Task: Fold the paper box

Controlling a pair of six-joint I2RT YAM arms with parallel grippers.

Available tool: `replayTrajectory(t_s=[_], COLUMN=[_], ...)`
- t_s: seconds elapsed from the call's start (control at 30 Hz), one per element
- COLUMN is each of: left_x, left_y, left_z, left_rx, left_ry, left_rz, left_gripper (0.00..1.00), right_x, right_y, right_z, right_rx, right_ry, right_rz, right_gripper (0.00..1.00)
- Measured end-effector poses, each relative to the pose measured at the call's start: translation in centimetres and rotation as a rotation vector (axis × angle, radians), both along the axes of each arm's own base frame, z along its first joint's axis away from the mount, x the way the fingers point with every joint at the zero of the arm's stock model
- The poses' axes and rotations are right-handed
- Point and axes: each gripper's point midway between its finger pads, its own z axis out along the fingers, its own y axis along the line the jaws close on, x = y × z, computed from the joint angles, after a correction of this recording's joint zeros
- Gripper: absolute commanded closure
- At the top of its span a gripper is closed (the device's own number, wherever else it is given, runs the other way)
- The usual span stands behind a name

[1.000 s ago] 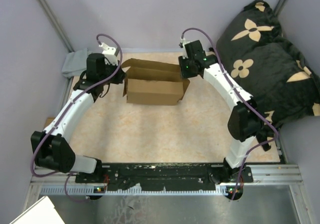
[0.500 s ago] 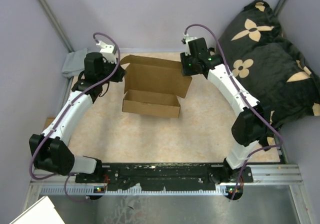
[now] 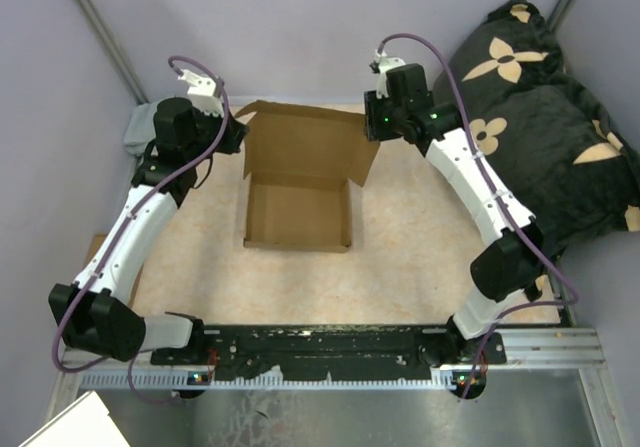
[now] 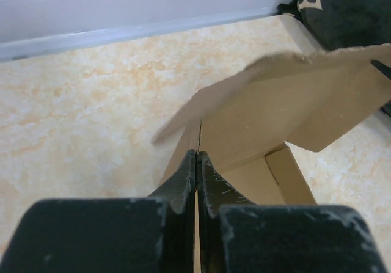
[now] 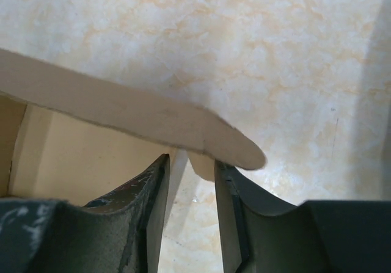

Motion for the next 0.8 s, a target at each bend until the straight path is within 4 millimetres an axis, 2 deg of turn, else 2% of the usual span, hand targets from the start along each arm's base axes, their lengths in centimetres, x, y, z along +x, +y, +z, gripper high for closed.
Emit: replayTrajectory(t_s=[0.17,0.33,0.6,0.8], left_x=[-0.2,-0.2,-0.2,-0.2], left_y=[0.1,0.1,0.1,0.2], left_z=[0.5,0.6,0.4,0.4], left_rx=[-0.003,-0.004,-0.002,0.004], left_ry=[-0.015,-0.023,-0.023,-0.026], left_rz=[0.001,0.003,0.003,0.004], left_gripper=[1.00,1.00,1.00,1.00], right_x=[-0.2,-0.2,-0.5,0.2], right_y=[-0.1,-0.5,-1.1,-0.9], right_z=[1.1,0.9,-1.5,-2.2], right_rx=[0.009,-0.014,-0.062,-0.072], right_ry=[-0.022,-0.019,0.008,0.010], right_rz=[0.000,-0.009,0.001,0.007], right_gripper=[0.55,0.55,0.54,0.54])
